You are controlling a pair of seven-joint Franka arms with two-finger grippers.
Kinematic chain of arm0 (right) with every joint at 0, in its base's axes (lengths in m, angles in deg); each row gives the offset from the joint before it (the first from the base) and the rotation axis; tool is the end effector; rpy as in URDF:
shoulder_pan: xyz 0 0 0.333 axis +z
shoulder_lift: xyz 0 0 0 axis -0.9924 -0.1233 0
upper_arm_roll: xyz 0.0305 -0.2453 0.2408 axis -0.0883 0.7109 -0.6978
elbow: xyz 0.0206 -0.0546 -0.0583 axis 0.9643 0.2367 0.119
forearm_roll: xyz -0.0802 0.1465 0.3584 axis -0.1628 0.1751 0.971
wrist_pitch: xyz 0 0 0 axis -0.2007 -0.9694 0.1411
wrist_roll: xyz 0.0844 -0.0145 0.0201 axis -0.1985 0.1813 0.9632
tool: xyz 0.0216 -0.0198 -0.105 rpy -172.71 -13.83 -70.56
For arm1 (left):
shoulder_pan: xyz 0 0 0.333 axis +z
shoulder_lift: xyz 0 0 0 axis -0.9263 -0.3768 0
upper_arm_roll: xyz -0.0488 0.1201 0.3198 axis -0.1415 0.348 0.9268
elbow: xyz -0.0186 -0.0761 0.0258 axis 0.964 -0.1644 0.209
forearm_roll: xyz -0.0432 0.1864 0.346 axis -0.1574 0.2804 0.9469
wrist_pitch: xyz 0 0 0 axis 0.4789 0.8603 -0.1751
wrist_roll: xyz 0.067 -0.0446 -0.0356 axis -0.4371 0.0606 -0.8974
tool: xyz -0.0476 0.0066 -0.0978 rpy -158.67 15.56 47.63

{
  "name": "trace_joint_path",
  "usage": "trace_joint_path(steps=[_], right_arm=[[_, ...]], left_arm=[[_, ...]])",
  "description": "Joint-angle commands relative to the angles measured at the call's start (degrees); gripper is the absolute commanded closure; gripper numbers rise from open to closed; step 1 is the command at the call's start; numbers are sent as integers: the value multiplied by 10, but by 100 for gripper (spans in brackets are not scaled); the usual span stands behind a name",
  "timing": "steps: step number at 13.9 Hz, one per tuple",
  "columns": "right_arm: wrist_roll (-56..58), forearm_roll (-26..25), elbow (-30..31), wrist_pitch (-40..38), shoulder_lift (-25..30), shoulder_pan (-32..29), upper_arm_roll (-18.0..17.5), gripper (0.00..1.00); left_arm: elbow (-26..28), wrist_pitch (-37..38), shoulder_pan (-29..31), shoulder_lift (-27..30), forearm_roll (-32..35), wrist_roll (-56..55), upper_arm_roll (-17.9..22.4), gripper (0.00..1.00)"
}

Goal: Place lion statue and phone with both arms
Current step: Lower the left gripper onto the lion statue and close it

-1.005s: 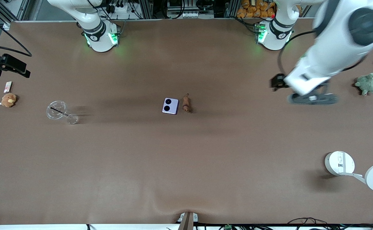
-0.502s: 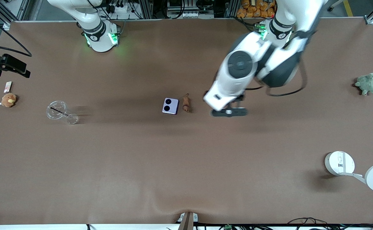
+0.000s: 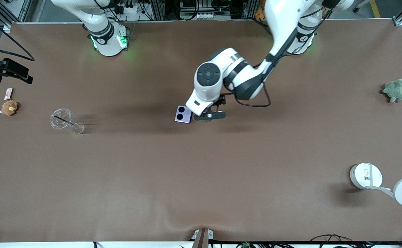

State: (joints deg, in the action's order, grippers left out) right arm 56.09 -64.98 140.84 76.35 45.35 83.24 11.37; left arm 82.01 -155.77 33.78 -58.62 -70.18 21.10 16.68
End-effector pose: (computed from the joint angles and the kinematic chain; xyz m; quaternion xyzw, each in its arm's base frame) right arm 0.5378 -0.0115 0.6842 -0.9982 0.0363 0.0468 0.0084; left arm 0.4800 -0.5315 0.3177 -0.9959 -0.0414 0.0799 0.0002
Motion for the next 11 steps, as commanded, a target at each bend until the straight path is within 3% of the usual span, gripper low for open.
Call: trace_joint_path(steps=[1,5,11], right_arm=[[2,2,-12,-7,-4,5,4,0],[3,2,-13,-3,-6,13,5,0],[6,0,-13,-6,-79,15,5,0]], left_arm=[[-7,-22,-15,-28,32,-40,2,0],[-6,-92,-27,-62,33,-52,3,0],[5,-94,-28,-80,52,-53,4,0]])
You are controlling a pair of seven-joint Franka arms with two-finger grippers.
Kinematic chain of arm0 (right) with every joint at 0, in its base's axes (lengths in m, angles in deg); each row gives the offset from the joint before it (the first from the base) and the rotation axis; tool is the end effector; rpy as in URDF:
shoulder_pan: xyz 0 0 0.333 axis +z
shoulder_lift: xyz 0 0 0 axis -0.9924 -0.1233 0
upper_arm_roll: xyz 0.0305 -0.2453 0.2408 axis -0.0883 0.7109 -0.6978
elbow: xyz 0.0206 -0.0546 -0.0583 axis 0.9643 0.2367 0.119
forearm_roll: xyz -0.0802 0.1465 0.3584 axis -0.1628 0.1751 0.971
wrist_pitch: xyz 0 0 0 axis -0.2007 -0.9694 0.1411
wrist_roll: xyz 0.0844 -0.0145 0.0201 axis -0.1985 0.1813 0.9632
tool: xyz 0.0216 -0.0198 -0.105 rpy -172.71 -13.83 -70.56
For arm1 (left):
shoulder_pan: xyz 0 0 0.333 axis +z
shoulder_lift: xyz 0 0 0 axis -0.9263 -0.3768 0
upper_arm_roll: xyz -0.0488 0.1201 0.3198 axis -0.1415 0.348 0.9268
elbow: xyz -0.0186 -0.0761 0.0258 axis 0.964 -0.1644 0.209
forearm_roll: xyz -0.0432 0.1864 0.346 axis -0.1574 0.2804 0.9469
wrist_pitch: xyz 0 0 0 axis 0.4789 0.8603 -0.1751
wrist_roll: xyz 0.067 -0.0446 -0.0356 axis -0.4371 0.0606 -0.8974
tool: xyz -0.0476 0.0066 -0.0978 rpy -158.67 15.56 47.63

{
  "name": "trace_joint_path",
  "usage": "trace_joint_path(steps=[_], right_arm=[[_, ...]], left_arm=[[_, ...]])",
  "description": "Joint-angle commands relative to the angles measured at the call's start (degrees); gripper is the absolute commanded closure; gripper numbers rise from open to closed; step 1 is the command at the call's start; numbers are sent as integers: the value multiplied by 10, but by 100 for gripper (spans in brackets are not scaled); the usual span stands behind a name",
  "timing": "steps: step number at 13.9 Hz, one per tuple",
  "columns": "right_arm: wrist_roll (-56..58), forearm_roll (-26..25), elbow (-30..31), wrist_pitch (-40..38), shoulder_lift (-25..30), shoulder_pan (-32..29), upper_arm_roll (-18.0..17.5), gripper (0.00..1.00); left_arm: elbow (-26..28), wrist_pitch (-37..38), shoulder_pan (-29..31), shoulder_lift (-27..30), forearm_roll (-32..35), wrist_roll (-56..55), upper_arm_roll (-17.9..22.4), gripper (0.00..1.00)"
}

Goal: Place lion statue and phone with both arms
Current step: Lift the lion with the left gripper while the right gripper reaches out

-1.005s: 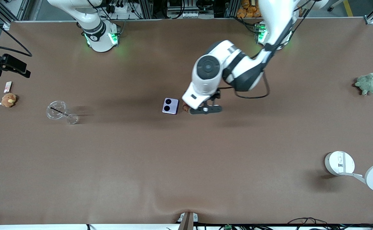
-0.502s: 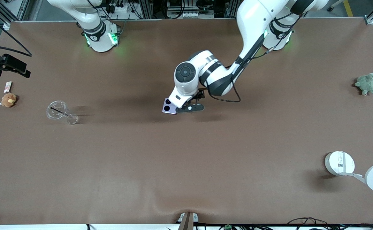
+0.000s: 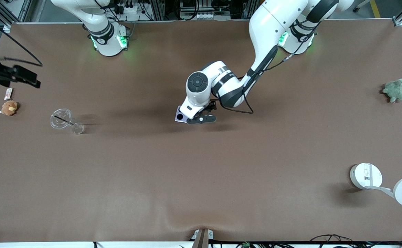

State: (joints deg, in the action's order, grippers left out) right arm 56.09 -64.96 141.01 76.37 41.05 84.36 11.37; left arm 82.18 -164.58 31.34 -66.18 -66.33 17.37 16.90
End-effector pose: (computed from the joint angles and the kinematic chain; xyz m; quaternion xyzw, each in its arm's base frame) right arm 0.5627 -0.0004 0.6416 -0.9959 0.0268 0.0856 0.0062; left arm 0.4665 -0.5564 0.2350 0.9970 0.0434 -0.0638 0.0001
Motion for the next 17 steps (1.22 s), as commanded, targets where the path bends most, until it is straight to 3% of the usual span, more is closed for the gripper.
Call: trace_joint_path(steps=[1,2,4,5,7,11,14,17], right_arm=[[3,0,-14,-9,-49,8,5,0],[2,2,-13,-8,-58,11,4,0],[2,20,-14,-1,-75,18,4,0],[-1,47,-14,2,-82,16,5,0],[-3,91,-14,3,-87,12,6,0],[-63,93,-14,5,-87,62,5,0],[-136,97,-7,22,-87,107,5,0],[-138,167,64,56,-82,107,6,0]], left_arm=[[2,-6,-3,-11,12,-15,1,0],[3,-6,-4,-13,12,-16,2,20],[2,-6,-4,-20,17,-15,2,85],[0,-6,-5,-23,25,-15,2,100],[-1,-6,-6,-22,33,-16,2,100],[-5,2,5,10,32,-23,4,100],[-6,36,29,66,33,-22,20,100],[-15,76,100,100,34,2,21,100]])
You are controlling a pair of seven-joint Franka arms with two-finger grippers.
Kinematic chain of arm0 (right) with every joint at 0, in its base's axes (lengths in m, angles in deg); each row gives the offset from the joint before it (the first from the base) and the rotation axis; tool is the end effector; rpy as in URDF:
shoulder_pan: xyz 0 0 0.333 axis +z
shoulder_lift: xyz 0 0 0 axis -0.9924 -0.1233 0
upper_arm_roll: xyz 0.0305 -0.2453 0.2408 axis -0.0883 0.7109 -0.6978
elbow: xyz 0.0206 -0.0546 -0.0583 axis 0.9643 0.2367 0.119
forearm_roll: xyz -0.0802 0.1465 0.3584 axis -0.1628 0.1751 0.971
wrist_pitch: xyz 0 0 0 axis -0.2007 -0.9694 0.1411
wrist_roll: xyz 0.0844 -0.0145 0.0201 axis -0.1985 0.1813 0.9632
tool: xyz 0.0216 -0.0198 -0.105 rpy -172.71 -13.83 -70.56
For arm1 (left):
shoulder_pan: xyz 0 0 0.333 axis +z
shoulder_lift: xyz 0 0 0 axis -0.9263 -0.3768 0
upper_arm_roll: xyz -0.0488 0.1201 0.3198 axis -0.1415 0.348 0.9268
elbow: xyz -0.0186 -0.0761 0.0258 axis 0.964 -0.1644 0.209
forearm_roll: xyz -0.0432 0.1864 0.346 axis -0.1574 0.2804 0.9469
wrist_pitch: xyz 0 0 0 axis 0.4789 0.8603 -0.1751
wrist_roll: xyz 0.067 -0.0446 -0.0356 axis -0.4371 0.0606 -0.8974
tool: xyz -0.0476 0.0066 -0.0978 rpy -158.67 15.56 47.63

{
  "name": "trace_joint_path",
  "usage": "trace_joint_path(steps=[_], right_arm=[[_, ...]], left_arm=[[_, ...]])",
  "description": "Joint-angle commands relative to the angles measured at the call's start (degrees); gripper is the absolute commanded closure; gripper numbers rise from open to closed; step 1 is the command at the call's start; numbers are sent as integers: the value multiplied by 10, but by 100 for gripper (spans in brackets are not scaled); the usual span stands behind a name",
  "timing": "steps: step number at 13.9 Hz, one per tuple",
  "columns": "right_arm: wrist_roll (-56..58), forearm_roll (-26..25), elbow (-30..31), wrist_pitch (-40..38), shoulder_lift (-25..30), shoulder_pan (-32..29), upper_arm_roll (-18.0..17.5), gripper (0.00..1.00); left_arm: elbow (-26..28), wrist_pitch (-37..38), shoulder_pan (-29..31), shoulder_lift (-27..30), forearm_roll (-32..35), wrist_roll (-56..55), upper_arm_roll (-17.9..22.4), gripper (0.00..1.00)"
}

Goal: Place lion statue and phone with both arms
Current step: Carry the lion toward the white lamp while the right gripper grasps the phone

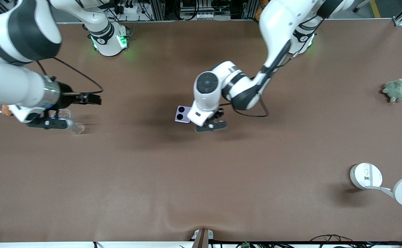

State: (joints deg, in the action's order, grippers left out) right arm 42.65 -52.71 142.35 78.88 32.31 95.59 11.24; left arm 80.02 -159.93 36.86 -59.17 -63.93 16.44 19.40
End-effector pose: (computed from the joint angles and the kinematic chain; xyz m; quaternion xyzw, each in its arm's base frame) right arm 0.5900 0.1452 0.5473 -0.9812 0.0448 0.1724 0.0740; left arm 0.5450 -0.4902 0.3276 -0.9944 -0.1054 0.0038 0.0002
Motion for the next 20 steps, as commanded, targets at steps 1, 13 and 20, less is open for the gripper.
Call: trace_joint_path(steps=[1,13,20], right_arm=[[-4,46,68,48,10,1,6,0],[-70,43,187,279,-40,177,7,0],[-157,14,186,389,-124,255,8,0]], left_arm=[[1,52,76,38,10,31,-5,100],[-8,131,361,6,96,438,12,100],[-87,49,374,-89,99,629,50,100]])
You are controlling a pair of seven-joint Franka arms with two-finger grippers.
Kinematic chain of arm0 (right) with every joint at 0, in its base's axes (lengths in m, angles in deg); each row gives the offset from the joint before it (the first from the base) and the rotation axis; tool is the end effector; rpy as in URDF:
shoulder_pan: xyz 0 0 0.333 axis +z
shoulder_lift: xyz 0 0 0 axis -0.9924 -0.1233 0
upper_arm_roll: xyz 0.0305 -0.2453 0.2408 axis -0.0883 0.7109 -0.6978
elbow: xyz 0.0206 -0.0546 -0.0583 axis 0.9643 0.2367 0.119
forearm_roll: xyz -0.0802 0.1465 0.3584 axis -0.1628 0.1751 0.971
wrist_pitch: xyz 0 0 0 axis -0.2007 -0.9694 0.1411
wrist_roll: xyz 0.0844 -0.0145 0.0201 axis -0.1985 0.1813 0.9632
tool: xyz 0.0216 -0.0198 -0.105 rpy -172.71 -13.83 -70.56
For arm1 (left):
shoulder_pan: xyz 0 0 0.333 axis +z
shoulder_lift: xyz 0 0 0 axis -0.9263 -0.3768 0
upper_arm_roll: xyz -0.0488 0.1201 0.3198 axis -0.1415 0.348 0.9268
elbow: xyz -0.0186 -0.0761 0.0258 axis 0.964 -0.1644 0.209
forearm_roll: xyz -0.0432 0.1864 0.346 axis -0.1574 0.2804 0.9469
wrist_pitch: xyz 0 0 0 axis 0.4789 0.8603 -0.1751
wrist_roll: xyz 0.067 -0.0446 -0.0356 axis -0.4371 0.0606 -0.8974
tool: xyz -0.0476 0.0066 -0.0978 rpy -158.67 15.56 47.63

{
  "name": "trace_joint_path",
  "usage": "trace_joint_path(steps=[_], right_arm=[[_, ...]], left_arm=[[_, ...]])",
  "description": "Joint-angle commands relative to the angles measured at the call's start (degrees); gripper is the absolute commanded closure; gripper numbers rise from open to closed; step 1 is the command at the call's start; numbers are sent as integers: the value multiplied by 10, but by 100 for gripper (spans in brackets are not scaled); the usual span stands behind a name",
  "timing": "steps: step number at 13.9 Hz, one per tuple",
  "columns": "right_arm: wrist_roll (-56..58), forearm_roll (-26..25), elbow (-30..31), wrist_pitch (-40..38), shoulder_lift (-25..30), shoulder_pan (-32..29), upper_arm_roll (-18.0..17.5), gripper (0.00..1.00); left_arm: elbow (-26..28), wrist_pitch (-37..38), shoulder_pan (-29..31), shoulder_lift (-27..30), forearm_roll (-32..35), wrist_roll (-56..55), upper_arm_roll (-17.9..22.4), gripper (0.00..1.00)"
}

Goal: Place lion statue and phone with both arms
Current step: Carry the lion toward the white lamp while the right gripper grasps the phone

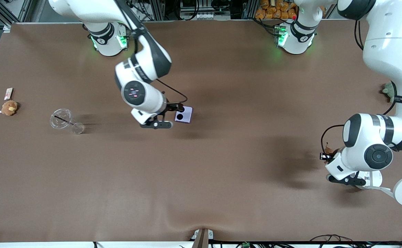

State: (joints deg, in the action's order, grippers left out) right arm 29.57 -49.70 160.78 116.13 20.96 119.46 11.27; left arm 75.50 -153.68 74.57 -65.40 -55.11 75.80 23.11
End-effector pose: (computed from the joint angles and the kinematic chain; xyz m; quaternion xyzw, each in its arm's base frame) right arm 0.5187 0.3816 0.3166 -0.9896 0.0297 0.1319 0.0501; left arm 0.7374 -0.0016 0.2713 -0.9904 0.0881 0.0716 0.0790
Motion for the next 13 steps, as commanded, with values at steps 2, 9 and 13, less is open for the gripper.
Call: trace_joint_path(steps=[2,9,13], right_arm=[[-43,-39,3,48,-31,33,8,0],[-75,-54,26,118,-60,61,8,0],[-111,-55,25,123,-68,63,8,0]], left_arm=[[-51,-40,-3,-47,11,35,13,100],[-49,-43,-4,-65,16,46,26,100],[-49,-51,-3,-70,17,56,30,100]])
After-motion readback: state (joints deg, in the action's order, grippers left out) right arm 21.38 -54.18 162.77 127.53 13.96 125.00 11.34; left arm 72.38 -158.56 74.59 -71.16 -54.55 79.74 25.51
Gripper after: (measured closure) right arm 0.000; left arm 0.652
